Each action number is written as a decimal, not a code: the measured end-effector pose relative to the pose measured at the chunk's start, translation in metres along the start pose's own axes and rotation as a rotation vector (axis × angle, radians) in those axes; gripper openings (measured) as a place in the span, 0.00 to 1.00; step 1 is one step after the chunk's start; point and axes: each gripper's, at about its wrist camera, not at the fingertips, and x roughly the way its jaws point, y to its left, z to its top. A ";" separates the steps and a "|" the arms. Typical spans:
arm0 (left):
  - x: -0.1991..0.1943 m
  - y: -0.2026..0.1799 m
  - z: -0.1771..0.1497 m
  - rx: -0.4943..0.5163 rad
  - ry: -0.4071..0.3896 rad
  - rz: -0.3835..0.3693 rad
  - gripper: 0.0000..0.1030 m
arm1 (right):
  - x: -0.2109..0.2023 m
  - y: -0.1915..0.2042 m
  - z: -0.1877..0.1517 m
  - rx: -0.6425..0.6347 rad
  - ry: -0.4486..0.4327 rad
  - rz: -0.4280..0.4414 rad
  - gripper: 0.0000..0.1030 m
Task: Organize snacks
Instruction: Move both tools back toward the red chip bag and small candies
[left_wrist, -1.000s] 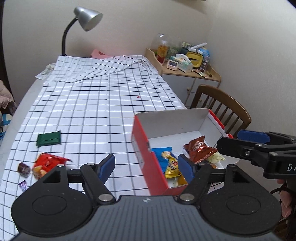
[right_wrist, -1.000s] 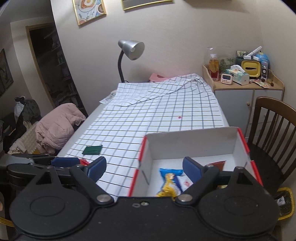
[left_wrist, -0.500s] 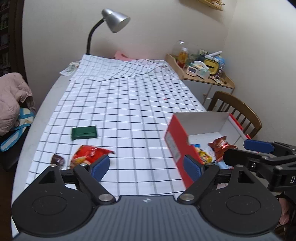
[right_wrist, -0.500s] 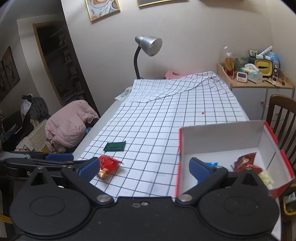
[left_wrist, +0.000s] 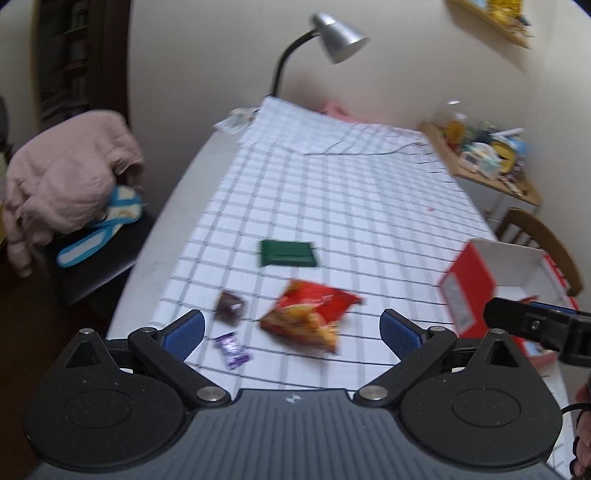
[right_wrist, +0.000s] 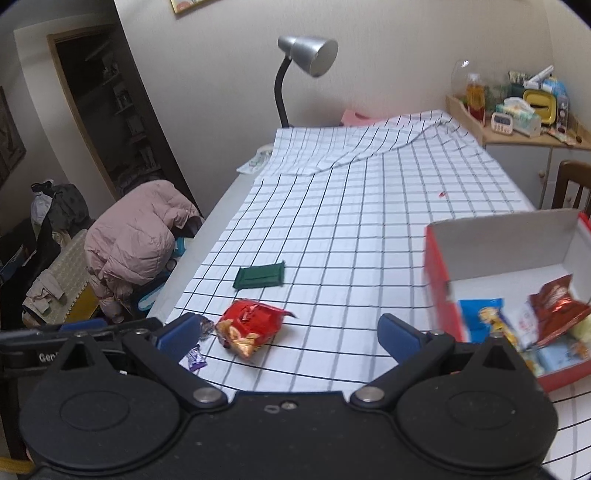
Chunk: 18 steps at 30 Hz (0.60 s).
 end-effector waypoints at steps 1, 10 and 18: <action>0.004 0.006 -0.001 -0.010 0.008 0.010 0.99 | 0.007 0.005 0.000 -0.002 0.009 -0.005 1.00; 0.042 0.053 -0.011 -0.078 0.096 0.085 0.99 | 0.067 0.041 0.004 -0.008 0.095 -0.049 1.00; 0.068 0.063 -0.021 -0.096 0.116 0.142 0.99 | 0.122 0.054 0.009 0.009 0.172 -0.107 1.00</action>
